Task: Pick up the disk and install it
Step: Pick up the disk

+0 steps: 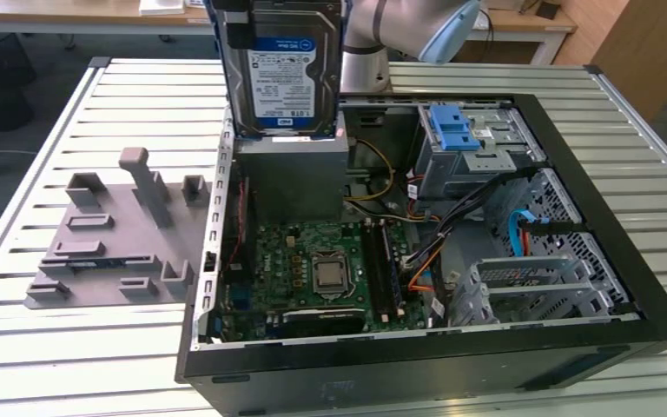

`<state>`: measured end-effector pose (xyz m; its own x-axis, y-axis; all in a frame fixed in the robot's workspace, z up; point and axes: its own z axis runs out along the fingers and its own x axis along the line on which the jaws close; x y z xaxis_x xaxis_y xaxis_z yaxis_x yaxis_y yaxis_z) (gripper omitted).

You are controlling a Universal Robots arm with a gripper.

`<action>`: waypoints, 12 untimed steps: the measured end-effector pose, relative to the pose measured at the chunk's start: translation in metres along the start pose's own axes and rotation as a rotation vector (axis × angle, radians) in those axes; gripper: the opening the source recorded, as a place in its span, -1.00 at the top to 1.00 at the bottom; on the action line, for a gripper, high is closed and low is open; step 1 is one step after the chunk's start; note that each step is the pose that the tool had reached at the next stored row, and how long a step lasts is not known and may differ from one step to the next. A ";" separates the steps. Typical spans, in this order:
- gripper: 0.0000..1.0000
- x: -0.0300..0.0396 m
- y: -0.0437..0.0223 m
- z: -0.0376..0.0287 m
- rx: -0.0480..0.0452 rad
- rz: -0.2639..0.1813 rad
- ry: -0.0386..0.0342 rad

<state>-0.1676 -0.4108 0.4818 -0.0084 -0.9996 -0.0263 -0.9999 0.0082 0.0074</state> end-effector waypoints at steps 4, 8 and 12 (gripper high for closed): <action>0.27 0.0008 -0.0009 0.0000 0.0000 0.000 0.0000; 0.27 0.0013 -0.0015 0.0000 0.0000 0.000 0.0000; 0.27 0.0020 -0.0024 0.0000 0.0000 0.000 0.0000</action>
<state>-0.1653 -0.4128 0.4817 -0.0084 -0.9996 -0.0263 -0.9999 0.0082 0.0074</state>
